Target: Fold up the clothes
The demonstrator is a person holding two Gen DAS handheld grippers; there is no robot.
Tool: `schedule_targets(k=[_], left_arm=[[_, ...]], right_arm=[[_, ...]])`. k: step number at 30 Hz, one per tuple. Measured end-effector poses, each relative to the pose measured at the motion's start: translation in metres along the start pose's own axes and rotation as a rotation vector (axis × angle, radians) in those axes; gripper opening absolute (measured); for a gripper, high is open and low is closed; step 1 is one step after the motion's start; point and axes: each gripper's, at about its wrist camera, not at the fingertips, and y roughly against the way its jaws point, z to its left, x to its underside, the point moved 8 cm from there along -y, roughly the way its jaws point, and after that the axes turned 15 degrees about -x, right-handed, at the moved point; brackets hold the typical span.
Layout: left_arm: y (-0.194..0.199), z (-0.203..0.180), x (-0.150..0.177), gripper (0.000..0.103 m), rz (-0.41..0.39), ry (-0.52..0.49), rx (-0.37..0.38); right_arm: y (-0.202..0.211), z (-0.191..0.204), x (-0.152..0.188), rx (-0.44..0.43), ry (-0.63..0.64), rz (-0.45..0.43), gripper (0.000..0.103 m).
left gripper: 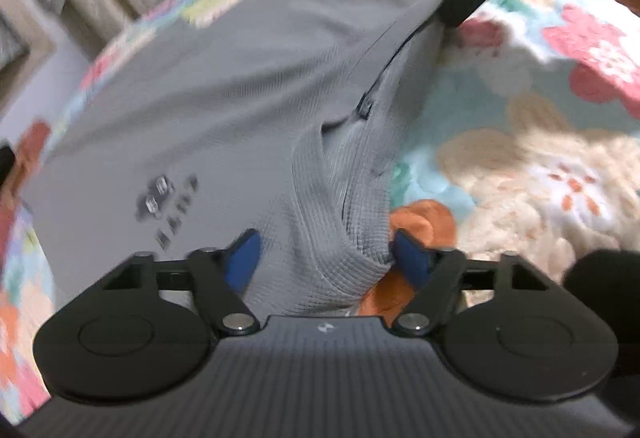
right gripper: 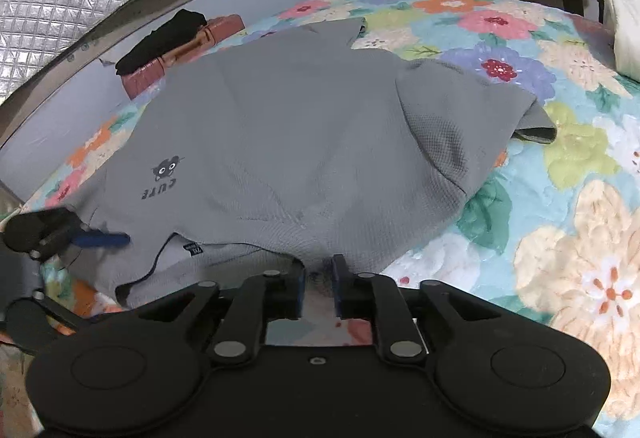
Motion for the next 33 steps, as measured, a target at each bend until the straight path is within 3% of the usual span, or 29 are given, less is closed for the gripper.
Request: schedule_targets(k=[2, 4, 5, 6, 7, 11, 14, 16, 20, 25, 28, 29, 31, 33], left_arm=[[-0.002, 0.007, 0.0, 0.022, 0.036, 0.096, 0.048], [0.001, 0.013, 0.002, 0.014, 0.063, 0.132, 0.03], [0.003, 0.017, 0.001, 0.014, 0.065, 0.151, 0.029], [0.005, 0.022, 0.0, 0.014, 0.062, 0.171, 0.024], [0.009, 0.028, -0.002, 0.013, 0.054, 0.19, 0.015], [0.038, 0.052, -0.012, 0.013, 0.016, 0.26, -0.009], [0.068, 0.059, -0.014, 0.013, -0.005, 0.265, -0.017], [0.066, 0.056, -0.005, 0.013, 0.052, 0.252, -0.002], [0.022, 0.031, 0.026, 0.013, 0.223, 0.261, 0.045], [0.012, 0.031, 0.024, 0.016, 0.234, 0.257, 0.052], [0.026, 0.048, 0.021, 0.028, 0.218, 0.285, 0.053], [0.033, 0.058, 0.022, 0.031, 0.205, 0.307, 0.038], [0.049, 0.086, 0.024, 0.041, 0.174, 0.358, -0.017], [0.062, 0.12, 0.032, 0.045, 0.159, 0.411, -0.118]], right_arm=[[-0.005, 0.003, 0.002, 0.011, 0.047, -0.006, 0.035], [-0.012, 0.005, 0.003, 0.028, 0.113, -0.012, 0.037], [-0.014, 0.006, 0.003, 0.032, 0.143, -0.014, 0.035], [-0.016, 0.008, 0.004, 0.022, 0.16, -0.008, 0.018], [-0.015, 0.01, 0.005, -0.004, 0.164, 0.008, 0.012], [0.007, 0.032, -0.004, -0.067, 0.233, 0.03, 0.011], [0.018, 0.048, -0.007, -0.087, 0.266, 0.08, 0.011], [0.01, 0.052, 0.002, -0.076, 0.296, 0.152, 0.011], [-0.018, 0.039, 0.027, -0.043, 0.292, 0.238, 0.011], [-0.025, 0.038, 0.033, -0.006, 0.338, 0.278, 0.011], [-0.016, 0.043, 0.022, -0.036, 0.3, 0.286, 0.013], [-0.008, 0.052, 0.013, -0.063, 0.288, 0.268, 0.018], [0.012, 0.072, -0.008, -0.107, 0.31, 0.197, 0.026], [0.026, 0.091, -0.024, -0.14, 0.34, 0.14, 0.035]])
